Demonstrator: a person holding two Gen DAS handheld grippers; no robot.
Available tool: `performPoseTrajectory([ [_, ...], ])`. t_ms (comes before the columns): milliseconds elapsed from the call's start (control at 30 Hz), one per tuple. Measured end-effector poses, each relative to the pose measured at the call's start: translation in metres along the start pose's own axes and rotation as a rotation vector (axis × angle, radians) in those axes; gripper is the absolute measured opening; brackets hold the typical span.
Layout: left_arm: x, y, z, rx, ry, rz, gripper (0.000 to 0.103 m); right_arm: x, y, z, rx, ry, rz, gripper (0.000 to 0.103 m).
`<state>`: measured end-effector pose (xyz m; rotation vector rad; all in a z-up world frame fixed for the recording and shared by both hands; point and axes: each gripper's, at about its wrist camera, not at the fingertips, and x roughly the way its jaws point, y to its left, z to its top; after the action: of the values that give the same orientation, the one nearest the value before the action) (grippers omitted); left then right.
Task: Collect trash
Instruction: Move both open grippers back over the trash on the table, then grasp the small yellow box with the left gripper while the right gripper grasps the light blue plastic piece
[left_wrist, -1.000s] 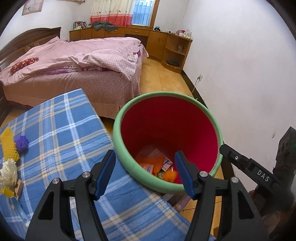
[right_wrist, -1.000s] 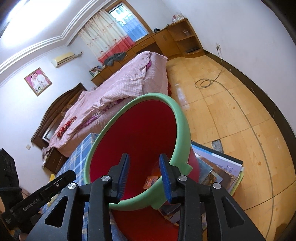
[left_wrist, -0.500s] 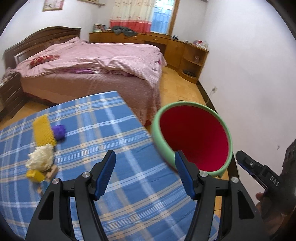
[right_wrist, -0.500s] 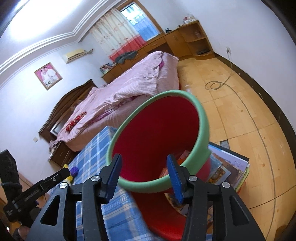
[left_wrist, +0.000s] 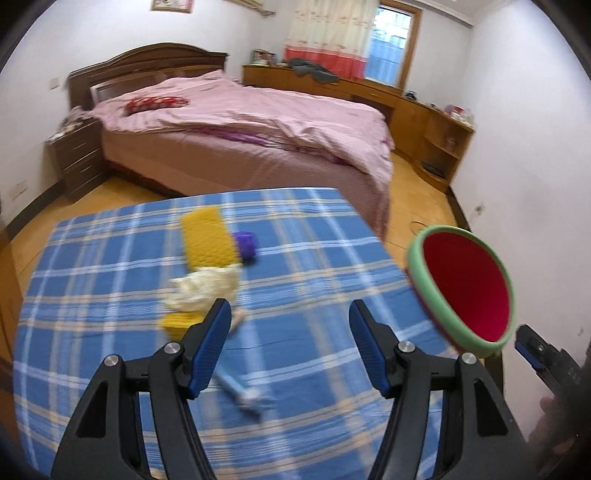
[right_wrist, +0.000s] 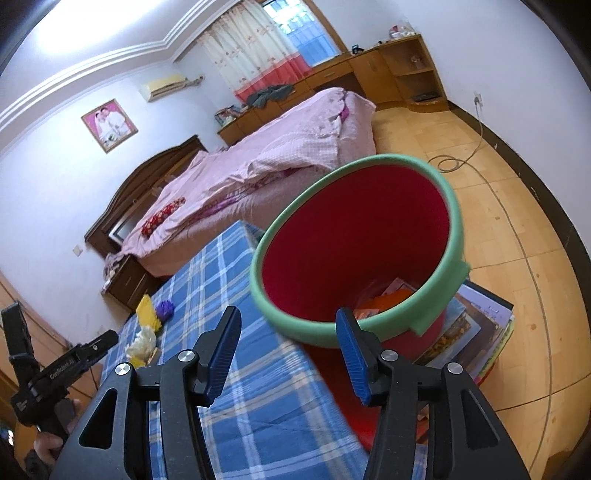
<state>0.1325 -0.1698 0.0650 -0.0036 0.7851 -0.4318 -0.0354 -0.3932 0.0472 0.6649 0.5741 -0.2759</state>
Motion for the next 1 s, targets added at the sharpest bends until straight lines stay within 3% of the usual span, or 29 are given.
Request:
performPoseTrajectory([
  [300, 0.019, 0.057, -0.009, -0.064, 0.040, 0.108, 0.066, 0.020, 0.020, -0.014, -0.035, 0.061, -0.007, 0.056],
  [733, 0.055, 0.078, -0.020, -0.087, 0.081, 0.101, 0.066, 0.037, 0.029, -0.026, -0.052, 0.114, -0.047, 0.056],
  [800, 0.057, 0.079, -0.020, -0.090, 0.079, 0.083, 0.061, 0.038, 0.030, -0.027, -0.050, 0.120, -0.048, 0.056],
  [900, 0.059, 0.083, -0.022, -0.102, 0.089, 0.065, 0.043, 0.038, 0.032, -0.027, -0.055, 0.124, -0.048, 0.056],
  [1000, 0.058, 0.088, -0.022, -0.122, 0.090, 0.050, 0.042, 0.038, 0.037, -0.028, -0.066, 0.126, -0.046, 0.056],
])
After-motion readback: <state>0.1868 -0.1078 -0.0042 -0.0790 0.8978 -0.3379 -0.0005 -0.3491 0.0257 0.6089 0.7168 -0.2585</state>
